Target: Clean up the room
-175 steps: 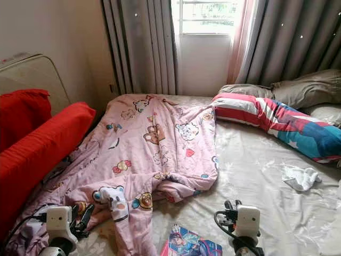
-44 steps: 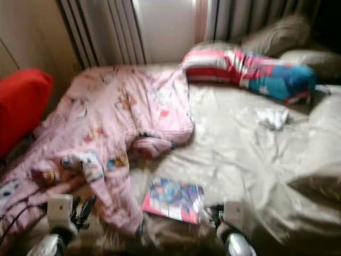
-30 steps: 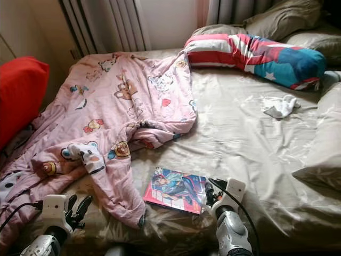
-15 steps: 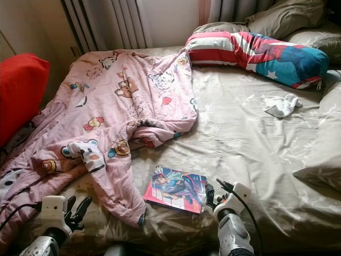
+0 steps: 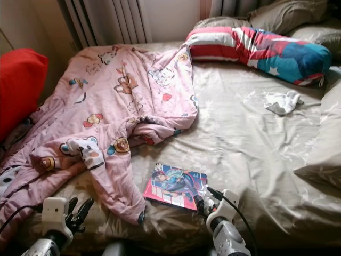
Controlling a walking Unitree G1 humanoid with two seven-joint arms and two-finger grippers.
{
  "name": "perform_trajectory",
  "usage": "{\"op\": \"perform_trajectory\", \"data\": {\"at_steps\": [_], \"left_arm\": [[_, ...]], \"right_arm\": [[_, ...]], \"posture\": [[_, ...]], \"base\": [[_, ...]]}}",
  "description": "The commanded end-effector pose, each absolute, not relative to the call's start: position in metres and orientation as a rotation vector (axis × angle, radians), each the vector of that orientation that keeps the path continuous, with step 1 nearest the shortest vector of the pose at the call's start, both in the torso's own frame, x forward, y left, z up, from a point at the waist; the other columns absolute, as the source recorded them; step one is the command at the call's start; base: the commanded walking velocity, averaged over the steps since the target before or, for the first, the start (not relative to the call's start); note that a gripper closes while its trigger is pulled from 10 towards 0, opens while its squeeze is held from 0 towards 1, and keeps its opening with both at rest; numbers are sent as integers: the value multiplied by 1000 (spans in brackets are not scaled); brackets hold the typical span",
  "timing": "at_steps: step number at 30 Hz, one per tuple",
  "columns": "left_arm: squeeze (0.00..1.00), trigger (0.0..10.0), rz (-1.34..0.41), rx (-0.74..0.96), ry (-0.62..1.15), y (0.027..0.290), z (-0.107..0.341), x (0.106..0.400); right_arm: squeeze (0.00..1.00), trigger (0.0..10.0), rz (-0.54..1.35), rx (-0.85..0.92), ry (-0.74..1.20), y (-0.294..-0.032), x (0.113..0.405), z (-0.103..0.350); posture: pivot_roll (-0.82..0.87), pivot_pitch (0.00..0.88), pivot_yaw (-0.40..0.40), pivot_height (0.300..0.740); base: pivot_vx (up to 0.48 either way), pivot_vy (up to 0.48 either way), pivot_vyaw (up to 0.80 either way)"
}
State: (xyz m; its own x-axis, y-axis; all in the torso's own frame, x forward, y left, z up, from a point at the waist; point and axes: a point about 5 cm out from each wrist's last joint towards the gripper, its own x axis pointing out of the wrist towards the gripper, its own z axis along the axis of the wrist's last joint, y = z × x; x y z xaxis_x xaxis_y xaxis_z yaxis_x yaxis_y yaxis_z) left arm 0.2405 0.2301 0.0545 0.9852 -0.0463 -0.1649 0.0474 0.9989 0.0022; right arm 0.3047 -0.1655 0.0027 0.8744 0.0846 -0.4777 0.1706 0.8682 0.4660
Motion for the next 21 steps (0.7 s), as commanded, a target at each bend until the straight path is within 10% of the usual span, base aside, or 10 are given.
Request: {"op": "perform_trajectory", "data": {"at_steps": [1,2,3,4,21], "left_arm": [[0,10000,-27,5,172,235,55,235],[0,10000,-24,5,173,236,55,234],[0,10000,-16,5,176,237,55,233],[0,10000,-13,5,175,237,55,232],[0,10000,9,15,197,241,56,224]], "right_arm": [[0,10000,-59,519,540,-163,302,-1],[0,10000,-61,510,541,-164,303,-1],[0,3098,-71,495,537,-165,304,1],[0,0,-78,498,535,-166,305,1],[0,0,-52,498,545,-162,303,0]], "posture": [[90,241,69,598],[93,243,67,598],[93,243,67,598],[101,251,64,598],[113,259,70,598]], "base": [[0,0,0],[0,0,0],[0,0,0],[0,0,0],[0,0,0]]}}
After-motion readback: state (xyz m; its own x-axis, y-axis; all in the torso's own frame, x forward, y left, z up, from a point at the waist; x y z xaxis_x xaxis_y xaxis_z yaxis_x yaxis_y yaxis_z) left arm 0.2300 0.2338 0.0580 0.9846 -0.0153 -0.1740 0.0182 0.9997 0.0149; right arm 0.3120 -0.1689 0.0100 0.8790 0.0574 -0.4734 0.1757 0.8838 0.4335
